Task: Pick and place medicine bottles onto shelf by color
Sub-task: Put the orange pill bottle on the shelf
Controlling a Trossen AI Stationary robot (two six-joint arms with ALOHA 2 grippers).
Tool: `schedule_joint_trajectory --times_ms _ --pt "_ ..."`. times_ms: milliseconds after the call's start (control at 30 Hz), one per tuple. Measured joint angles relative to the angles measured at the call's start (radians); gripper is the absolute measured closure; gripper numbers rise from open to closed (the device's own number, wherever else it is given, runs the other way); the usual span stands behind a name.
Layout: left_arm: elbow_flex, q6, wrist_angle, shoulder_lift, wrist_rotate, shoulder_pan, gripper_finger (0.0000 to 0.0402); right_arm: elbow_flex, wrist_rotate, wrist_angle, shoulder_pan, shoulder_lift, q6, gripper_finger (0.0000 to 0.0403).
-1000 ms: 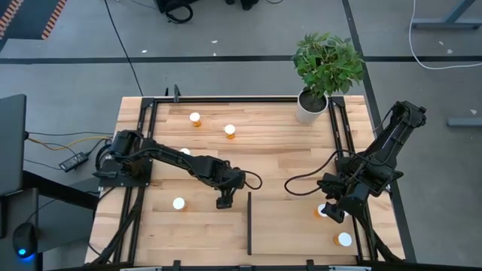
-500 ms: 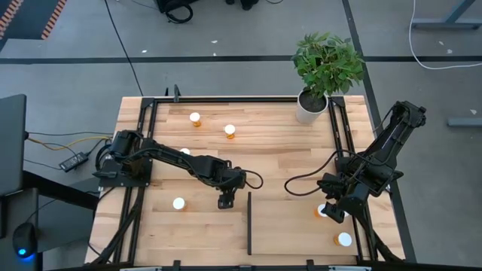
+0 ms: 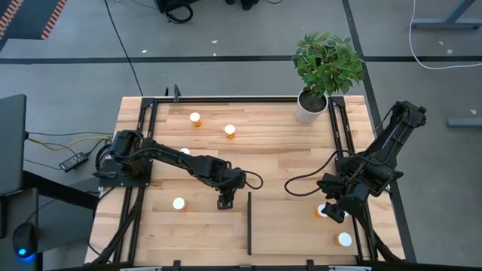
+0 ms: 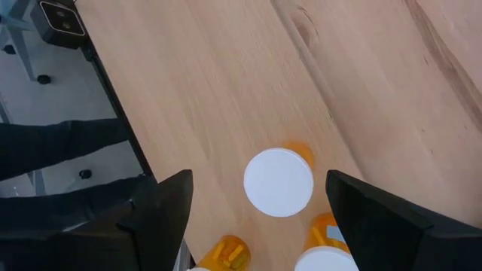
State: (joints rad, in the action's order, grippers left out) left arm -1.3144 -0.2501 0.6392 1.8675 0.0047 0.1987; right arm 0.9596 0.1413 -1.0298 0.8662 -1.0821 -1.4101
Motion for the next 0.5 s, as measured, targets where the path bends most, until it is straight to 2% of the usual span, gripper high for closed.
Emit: schedule_joint_trajectory --times_ms 233,500 --pt "0.000 0.000 0.000 0.000 0.000 0.002 0.0103 0.000 0.001 0.000 0.000 0.000 0.000 0.0092" --pt "0.000 0.022 0.028 0.000 0.000 0.002 0.0092 0.000 0.015 0.000 0.000 0.000 0.000 0.0092"
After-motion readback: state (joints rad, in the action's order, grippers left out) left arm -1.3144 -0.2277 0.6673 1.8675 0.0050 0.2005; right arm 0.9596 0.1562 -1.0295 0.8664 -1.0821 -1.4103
